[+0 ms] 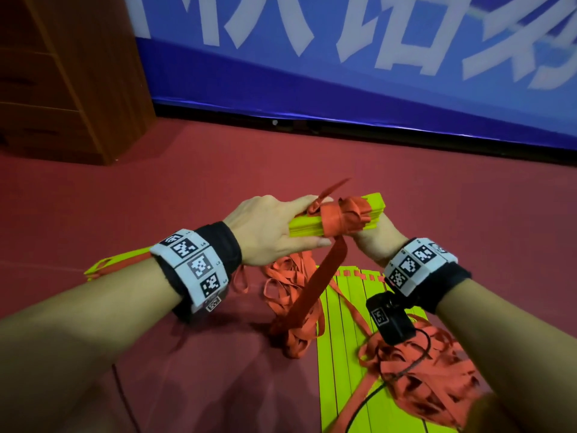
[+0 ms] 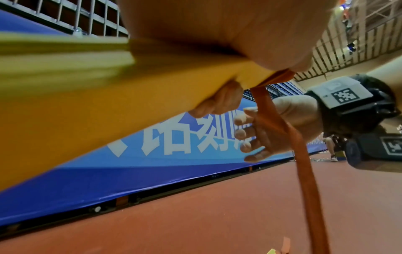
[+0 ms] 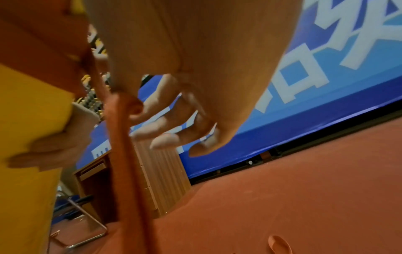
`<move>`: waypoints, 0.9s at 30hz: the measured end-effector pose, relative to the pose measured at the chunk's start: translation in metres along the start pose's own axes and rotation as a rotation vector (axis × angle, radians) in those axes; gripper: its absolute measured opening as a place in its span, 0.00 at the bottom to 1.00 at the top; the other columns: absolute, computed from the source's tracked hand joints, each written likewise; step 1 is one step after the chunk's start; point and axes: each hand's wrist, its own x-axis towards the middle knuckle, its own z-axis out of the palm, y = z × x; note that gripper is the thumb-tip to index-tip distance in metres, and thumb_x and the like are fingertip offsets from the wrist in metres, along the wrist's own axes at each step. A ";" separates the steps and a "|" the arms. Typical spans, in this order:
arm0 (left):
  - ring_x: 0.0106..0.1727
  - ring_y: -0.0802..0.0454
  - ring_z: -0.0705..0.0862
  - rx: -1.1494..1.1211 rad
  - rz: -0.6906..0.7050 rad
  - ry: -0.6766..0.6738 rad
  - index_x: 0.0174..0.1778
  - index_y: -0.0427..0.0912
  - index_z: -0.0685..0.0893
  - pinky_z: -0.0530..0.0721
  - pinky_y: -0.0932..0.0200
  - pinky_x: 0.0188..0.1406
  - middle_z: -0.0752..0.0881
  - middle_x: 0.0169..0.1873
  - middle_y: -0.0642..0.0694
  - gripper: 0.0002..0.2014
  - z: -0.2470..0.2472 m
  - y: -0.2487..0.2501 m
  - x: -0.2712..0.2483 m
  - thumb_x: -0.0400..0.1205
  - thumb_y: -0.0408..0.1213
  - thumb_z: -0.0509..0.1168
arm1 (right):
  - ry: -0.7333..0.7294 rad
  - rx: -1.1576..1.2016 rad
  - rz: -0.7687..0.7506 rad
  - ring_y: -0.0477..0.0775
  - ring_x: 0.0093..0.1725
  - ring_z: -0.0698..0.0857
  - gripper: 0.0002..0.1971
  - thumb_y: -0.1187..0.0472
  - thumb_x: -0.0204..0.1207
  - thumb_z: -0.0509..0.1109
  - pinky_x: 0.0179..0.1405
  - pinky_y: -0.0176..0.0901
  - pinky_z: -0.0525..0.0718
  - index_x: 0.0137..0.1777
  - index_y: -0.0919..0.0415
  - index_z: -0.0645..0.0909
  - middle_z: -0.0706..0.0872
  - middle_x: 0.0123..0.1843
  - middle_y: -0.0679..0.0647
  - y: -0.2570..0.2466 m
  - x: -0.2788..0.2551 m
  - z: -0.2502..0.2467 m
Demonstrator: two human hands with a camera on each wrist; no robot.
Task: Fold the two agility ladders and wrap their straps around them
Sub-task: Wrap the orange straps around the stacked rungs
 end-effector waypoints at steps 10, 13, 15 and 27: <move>0.38 0.41 0.79 -0.101 -0.239 0.058 0.78 0.78 0.67 0.76 0.52 0.38 0.78 0.28 0.52 0.30 0.000 -0.007 0.004 0.78 0.76 0.56 | 0.059 -0.056 -0.001 0.43 0.38 0.87 0.10 0.68 0.77 0.70 0.44 0.44 0.81 0.47 0.50 0.85 0.91 0.39 0.37 0.004 -0.001 0.028; 0.40 0.41 0.83 -0.206 -0.280 0.079 0.70 0.76 0.75 0.73 0.52 0.36 0.80 0.28 0.49 0.25 0.002 -0.005 0.005 0.78 0.76 0.57 | -0.044 -0.021 0.058 0.30 0.36 0.83 0.16 0.76 0.81 0.66 0.43 0.26 0.77 0.47 0.55 0.87 0.88 0.36 0.35 0.007 -0.001 0.042; 0.34 0.48 0.83 -0.284 -0.276 0.093 0.57 0.70 0.82 0.73 0.54 0.33 0.83 0.26 0.51 0.20 0.001 -0.005 0.004 0.78 0.76 0.58 | -0.059 -0.015 0.060 0.30 0.41 0.83 0.22 0.79 0.80 0.63 0.46 0.26 0.76 0.44 0.49 0.86 0.87 0.40 0.36 0.006 0.000 0.043; 0.34 0.46 0.82 -0.201 -0.306 0.089 0.78 0.77 0.69 0.72 0.53 0.31 0.81 0.28 0.52 0.31 -0.014 -0.006 0.002 0.78 0.77 0.55 | 0.285 -0.046 -0.089 0.47 0.53 0.90 0.11 0.57 0.77 0.71 0.54 0.41 0.85 0.58 0.56 0.85 0.92 0.52 0.49 -0.001 0.014 0.046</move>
